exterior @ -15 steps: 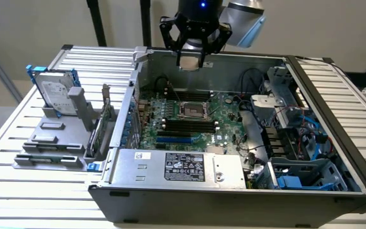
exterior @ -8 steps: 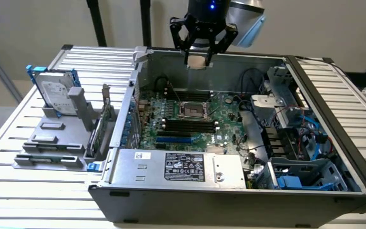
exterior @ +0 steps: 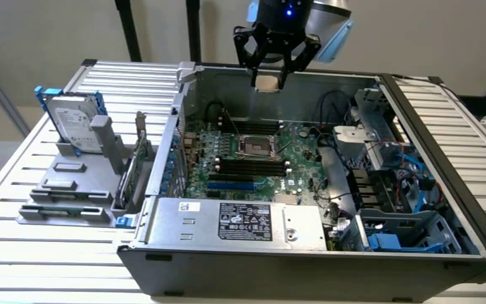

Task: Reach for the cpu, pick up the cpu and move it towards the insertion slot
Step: 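Pick up the cpu and move it towards the insertion slot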

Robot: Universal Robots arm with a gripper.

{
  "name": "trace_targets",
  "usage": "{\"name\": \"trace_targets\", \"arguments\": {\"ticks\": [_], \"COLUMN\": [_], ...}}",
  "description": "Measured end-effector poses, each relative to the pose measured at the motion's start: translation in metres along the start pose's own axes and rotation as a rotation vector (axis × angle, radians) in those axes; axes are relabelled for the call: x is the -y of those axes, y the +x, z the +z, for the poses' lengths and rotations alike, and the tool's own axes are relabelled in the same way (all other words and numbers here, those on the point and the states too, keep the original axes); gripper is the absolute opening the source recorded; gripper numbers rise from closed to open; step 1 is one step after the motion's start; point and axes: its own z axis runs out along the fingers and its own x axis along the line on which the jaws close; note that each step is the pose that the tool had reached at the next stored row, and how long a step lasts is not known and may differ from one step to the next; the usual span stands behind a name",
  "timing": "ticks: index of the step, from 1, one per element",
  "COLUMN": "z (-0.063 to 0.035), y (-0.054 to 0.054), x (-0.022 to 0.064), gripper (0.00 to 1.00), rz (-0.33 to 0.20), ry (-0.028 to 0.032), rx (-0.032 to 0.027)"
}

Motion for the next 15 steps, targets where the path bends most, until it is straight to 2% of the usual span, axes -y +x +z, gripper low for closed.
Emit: {"name": "trace_targets", "arguments": {"ticks": [5,7,15], "z": [0.0037,0.0044,0.0044], "y": [-0.0027,-0.0032,-0.0035], "x": [0.0004,0.0005,0.0005], "gripper": [0.54,0.54,0.54], "rz": [0.001,0.002,0.002], "ry": [0.0244,0.0302,0.0313], "rx": [0.0000,0.0001,-0.0002]}}
